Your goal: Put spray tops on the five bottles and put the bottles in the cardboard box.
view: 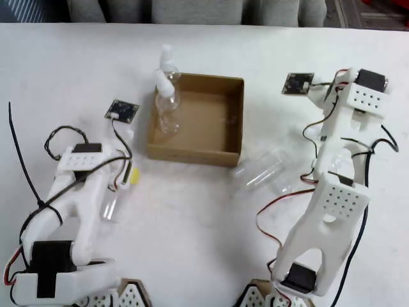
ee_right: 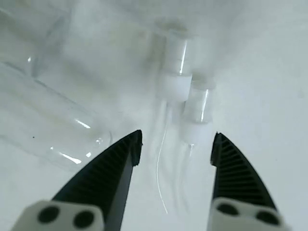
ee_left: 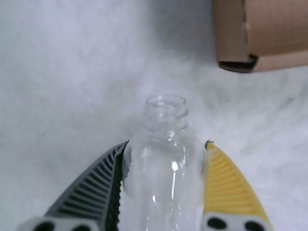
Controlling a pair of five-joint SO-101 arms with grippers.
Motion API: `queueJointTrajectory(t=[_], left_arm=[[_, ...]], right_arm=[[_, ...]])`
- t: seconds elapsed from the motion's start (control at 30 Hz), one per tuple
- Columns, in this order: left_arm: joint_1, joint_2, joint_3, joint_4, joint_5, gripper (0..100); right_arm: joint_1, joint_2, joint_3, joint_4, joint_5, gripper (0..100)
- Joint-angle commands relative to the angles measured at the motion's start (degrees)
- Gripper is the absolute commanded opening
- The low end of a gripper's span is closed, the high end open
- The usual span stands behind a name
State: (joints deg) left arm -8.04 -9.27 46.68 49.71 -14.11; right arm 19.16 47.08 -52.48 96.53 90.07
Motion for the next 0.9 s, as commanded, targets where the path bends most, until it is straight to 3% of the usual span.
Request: queueJointTrajectory(t=[0.0, 0.3, 0.53, 0.73, 0.87], left_arm=[[0.8, -0.2, -0.4, -1.5, 0.1, 3], [0.8, -0.2, -0.4, -1.5, 0.1, 3], [0.9, -0.2, -0.4, -1.5, 0.1, 3], [0.9, -0.2, -0.4, -1.5, 0.1, 3], [1.0, -0.2, -0.4, -1.5, 0.1, 3]], right_arm=[[0.7, 3.0, -7.1, -0.9, 0.7, 20.8], [3.3, 14.5, -23.0, -0.8, 0.9, 20.8], [2.7, 18.6, -25.2, -0.9, 0.9, 20.7], [2.2, 19.0, -24.8, -1.5, 0.9, 9.8], [2.4, 19.0, -25.1, -2.2, 0.9, 8.6]])
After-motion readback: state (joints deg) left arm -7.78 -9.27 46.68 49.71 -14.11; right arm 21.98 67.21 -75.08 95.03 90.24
